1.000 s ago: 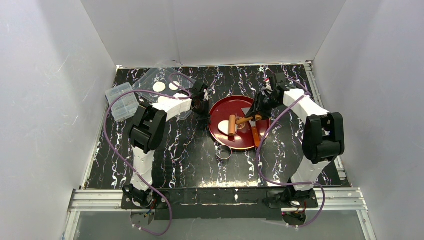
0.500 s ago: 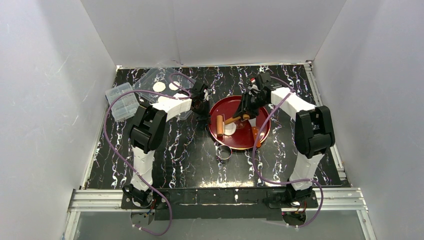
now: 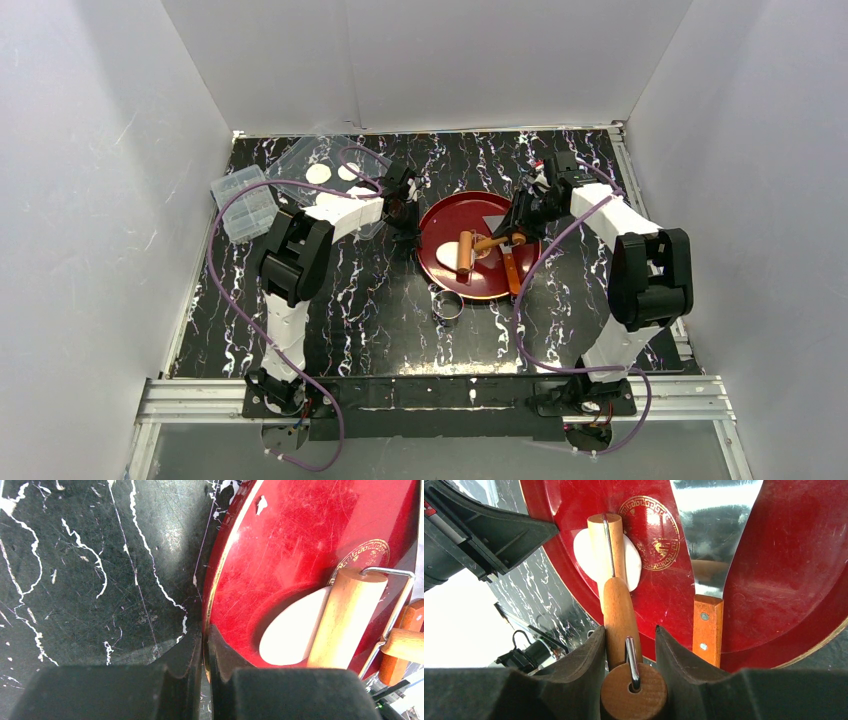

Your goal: Roll out the dumpling wrappers from the dough

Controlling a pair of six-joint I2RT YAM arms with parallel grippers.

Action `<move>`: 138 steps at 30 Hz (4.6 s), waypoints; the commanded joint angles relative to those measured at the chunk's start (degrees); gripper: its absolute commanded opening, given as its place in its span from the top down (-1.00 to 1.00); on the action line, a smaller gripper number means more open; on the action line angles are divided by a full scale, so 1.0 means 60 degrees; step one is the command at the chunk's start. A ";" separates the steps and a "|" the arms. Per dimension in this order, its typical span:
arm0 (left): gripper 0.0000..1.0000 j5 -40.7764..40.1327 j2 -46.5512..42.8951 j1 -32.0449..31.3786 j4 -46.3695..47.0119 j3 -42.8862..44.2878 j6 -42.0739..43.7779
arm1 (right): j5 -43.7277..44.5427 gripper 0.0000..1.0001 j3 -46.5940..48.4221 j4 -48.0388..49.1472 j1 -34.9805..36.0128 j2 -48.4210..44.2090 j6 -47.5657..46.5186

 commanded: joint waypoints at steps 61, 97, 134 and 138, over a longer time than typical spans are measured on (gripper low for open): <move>1.00 -0.0740 -0.0293 -0.0064 -0.1100 -0.0289 0.0679 | 0.3256 0.97 -0.0681 -0.1781 -0.0392 0.0308 -0.1300; 1.00 -0.0796 -0.0360 -0.0152 -0.0944 -0.0712 0.0796 | 0.3522 0.97 -0.0078 -0.1377 0.1354 0.0671 -0.0469; 1.00 -0.0973 -0.0503 -0.0196 -0.0921 -0.0820 0.0956 | 0.3179 0.97 0.1186 -0.1693 0.1669 0.1091 -0.0279; 1.00 -0.0989 -0.0462 -0.0197 -0.0933 -0.0768 0.0972 | 0.3304 0.97 0.0311 -0.1662 0.1097 0.0628 -0.0552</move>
